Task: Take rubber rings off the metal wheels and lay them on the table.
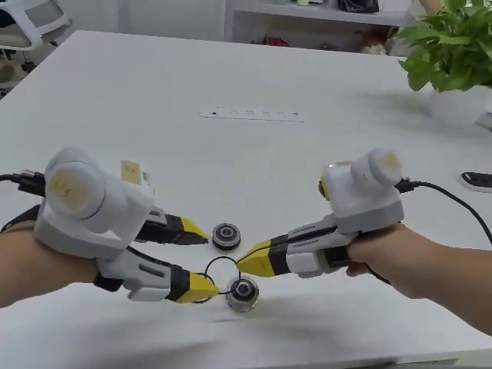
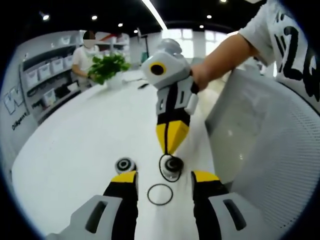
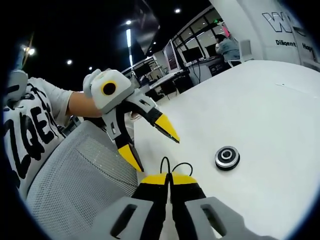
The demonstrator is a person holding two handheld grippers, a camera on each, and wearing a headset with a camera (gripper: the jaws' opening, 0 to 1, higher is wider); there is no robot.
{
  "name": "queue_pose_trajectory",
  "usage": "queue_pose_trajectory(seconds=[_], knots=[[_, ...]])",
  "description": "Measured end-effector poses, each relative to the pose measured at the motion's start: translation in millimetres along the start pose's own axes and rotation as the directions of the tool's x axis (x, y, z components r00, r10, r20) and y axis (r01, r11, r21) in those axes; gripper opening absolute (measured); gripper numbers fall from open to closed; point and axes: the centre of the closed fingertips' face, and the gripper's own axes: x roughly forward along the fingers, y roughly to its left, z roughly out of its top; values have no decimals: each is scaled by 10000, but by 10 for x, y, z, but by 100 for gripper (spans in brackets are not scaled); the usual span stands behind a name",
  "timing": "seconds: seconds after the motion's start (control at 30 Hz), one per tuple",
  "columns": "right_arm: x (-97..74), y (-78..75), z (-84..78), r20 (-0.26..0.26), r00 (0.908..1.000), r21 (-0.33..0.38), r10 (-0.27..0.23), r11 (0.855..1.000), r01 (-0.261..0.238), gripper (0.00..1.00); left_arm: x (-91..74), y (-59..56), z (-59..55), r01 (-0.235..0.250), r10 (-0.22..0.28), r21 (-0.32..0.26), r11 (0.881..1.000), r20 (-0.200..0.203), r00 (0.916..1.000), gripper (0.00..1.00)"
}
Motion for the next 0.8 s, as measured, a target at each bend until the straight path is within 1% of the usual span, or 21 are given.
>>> queue_pose_trajectory(seconds=[0.2,0.4,0.47,0.8], knots=[[68,-8,67,38,10000,-16,33,10000,-33,0,-115,28,-77,-229,228,-51,9997,-74,9997,47],[148,-26,92,-37,10000,-56,78,10000,-78,0,-178,55,-126,-419,418,-148,9990,-71,9991,51],[175,-62,83,-119,9999,-74,98,9999,-99,0,-199,61,-140,-460,459,-172,9988,-72,9989,51],[314,-112,-16,-567,9984,-55,64,10000,-67,0,-275,112,-202,-719,717,-356,9968,-56,9974,53]])
